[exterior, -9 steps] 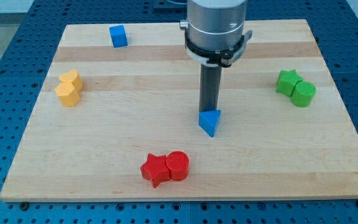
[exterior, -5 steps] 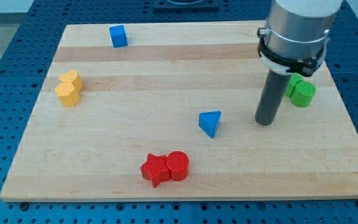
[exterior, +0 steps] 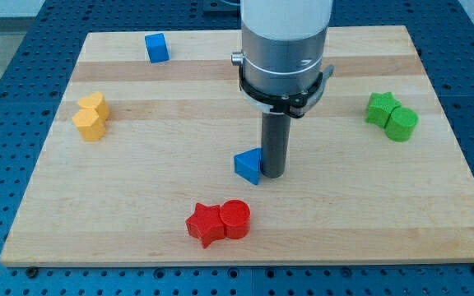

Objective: Move the blue triangle into the top side of the red circle

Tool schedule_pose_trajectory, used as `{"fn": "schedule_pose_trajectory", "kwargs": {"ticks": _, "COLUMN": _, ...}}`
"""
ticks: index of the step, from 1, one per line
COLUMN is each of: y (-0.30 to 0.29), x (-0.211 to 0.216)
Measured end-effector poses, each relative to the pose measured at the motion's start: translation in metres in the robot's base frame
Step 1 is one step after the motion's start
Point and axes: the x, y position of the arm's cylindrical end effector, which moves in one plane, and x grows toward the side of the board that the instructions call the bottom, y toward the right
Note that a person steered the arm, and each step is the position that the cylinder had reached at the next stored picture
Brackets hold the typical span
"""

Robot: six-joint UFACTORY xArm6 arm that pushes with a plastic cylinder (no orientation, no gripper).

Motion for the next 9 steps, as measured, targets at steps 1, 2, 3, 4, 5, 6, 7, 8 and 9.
{"fn": "schedule_pose_trajectory", "kwargs": {"ticks": 1, "y": 0.004, "x": -0.025}}
{"fn": "schedule_pose_trajectory", "kwargs": {"ticks": 2, "y": -0.007, "x": -0.039}}
{"fn": "schedule_pose_trajectory", "kwargs": {"ticks": 3, "y": -0.023, "x": -0.024}}
{"fn": "schedule_pose_trajectory", "kwargs": {"ticks": 4, "y": -0.030, "x": 0.002}}
{"fn": "schedule_pose_trajectory", "kwargs": {"ticks": 5, "y": -0.030, "x": -0.001}}
{"fn": "schedule_pose_trajectory", "kwargs": {"ticks": 6, "y": -0.030, "x": -0.017}}
{"fn": "schedule_pose_trajectory", "kwargs": {"ticks": 7, "y": -0.041, "x": -0.023}}
{"fn": "schedule_pose_trajectory", "kwargs": {"ticks": 8, "y": -0.050, "x": -0.001}}
{"fn": "schedule_pose_trajectory", "kwargs": {"ticks": 9, "y": -0.050, "x": 0.011}}
